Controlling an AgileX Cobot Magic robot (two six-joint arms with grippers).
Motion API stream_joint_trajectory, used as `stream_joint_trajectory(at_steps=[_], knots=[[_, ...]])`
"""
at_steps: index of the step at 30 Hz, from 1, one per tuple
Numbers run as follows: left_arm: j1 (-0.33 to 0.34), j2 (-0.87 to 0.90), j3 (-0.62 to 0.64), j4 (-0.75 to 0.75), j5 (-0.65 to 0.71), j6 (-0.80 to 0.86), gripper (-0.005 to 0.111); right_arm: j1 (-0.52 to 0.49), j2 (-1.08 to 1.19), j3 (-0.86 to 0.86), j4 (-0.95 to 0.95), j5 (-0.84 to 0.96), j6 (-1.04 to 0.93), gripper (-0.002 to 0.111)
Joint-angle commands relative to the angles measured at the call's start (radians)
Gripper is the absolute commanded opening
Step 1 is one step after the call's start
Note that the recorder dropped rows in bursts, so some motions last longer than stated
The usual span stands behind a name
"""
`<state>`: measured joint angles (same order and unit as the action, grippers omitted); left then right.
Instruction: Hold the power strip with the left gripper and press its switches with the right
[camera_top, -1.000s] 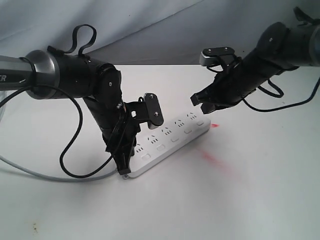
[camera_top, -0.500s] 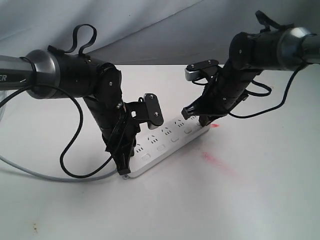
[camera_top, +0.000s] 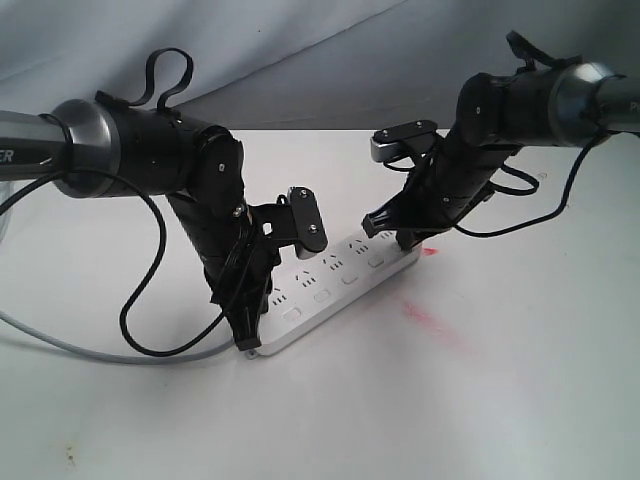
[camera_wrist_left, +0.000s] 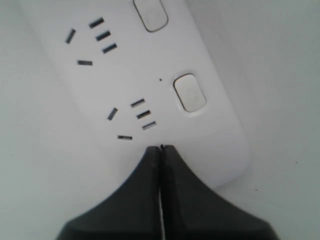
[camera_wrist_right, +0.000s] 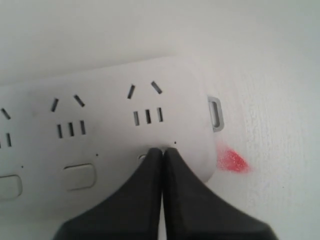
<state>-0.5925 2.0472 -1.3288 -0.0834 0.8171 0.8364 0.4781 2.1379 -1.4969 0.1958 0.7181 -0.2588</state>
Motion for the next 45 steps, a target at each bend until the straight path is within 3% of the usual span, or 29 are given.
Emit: stream_joint_trajectory(at_steps=[1,38,45], knots=[[-0.005,0.034,0.013,-0.009,0.042,-0.005,0.0,-0.002,0.013,-0.006,-0.008,-0.026,0.0,0.0],[-0.005,0.034,0.013,-0.009,0.042,-0.005,0.0,0.011,0.065,-0.006,-0.036,0.109,0.118,0.0],[-0.005,0.034,0.013,-0.009,0.042,-0.005,0.0,0.071,0.092,-0.006,-0.176,0.109,0.246,0.0]])
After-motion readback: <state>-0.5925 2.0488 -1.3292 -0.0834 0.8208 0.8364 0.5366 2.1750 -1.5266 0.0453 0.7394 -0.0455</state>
